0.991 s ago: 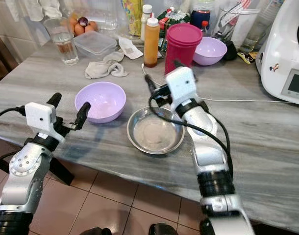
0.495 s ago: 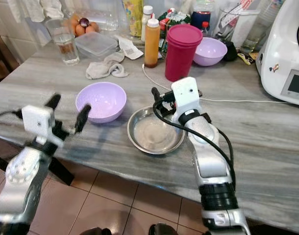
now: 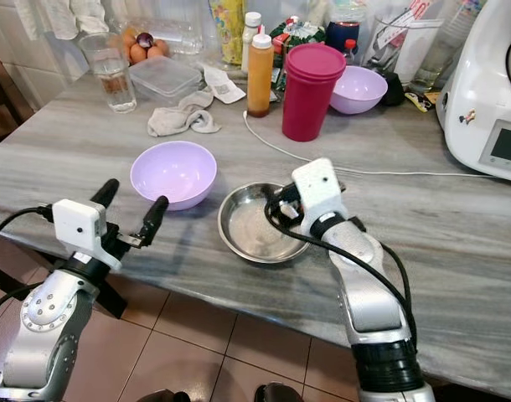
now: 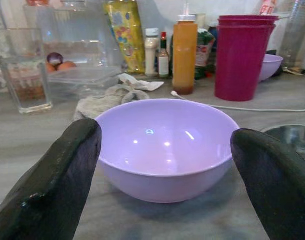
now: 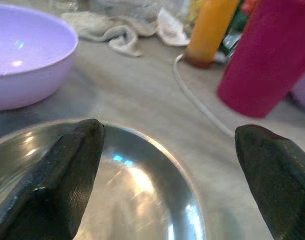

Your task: Setting the table

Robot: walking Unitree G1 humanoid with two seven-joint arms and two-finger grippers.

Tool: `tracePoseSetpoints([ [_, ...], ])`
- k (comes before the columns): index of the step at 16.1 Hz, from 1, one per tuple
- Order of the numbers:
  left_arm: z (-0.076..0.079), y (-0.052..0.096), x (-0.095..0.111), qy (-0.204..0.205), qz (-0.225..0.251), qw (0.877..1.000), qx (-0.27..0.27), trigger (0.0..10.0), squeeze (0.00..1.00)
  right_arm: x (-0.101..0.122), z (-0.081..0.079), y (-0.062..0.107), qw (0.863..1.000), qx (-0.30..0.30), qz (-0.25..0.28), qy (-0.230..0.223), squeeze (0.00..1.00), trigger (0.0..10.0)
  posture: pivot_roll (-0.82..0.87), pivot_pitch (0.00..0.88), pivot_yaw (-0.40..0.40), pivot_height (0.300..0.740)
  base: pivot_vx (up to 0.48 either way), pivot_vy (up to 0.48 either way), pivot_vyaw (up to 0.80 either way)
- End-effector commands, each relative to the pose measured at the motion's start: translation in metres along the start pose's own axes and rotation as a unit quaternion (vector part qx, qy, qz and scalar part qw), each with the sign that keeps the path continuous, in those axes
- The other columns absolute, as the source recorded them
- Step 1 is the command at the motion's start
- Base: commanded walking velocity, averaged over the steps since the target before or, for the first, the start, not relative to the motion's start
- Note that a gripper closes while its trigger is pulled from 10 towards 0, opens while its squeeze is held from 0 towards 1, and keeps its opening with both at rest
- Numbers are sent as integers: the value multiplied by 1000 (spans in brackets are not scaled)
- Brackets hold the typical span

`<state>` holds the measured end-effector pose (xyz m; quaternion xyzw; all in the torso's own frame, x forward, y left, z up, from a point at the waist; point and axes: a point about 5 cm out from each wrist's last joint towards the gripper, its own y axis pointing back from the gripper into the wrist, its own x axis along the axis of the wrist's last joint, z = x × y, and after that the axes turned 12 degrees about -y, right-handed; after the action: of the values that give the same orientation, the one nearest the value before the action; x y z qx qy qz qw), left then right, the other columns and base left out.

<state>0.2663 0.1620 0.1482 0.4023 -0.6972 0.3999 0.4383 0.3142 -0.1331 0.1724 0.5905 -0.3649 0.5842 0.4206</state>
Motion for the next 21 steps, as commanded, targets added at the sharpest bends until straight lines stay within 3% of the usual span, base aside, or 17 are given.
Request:
tracePoseSetpoints([
  [1, 1, 4, 1, 1, -2, 999, -35, 10000, 0, 3, 1, 3, 1000, 0, -8, 0, 1000, 10000, -163, 110, -24, 740, 0, 0, 0],
  [8, -14, -1, 2, -18, -6, 999, -49, 10000, 0, -4, -1, -2, 998, 12, -57, -33, 1000, 10000, -162, 111, -19, 740, 0, 0, 0],
  [17, -10, 3, -2, -11, -12, 996, -83, 10000, 0, -17, -20, -10, 989, 68, -118, -50, 1000, 10000, -151, 121, -21, 740, 0, 0, 0],
  [21, -9, 2, -2, -11, -13, 996, -85, 10000, 0, -18, -20, -13, 989, 61, -123, -60, 1000, 10000, -151, 123, -20, 740, 0, 0, 0],
])
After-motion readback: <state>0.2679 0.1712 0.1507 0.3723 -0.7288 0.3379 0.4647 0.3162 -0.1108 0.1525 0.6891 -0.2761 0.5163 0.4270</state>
